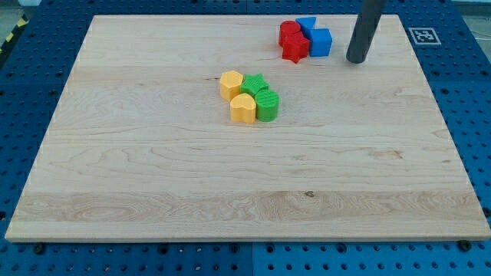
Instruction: Move your arm to the right of the blue triangle
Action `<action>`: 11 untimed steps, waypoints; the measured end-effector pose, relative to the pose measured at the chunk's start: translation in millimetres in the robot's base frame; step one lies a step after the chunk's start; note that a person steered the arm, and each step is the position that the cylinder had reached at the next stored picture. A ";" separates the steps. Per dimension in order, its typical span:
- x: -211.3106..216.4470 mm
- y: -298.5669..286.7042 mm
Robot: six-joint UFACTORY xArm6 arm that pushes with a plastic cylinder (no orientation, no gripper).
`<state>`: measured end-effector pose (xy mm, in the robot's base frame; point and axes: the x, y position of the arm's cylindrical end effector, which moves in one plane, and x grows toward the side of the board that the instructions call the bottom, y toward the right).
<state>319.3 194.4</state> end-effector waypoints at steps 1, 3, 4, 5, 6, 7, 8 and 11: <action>19.0 49.9; -13.9 72.7; -42.9 59.4; -42.7 27.2; -38.7 -6.2; -22.0 -24.2; -23.5 -11.2; -78.9 -30.6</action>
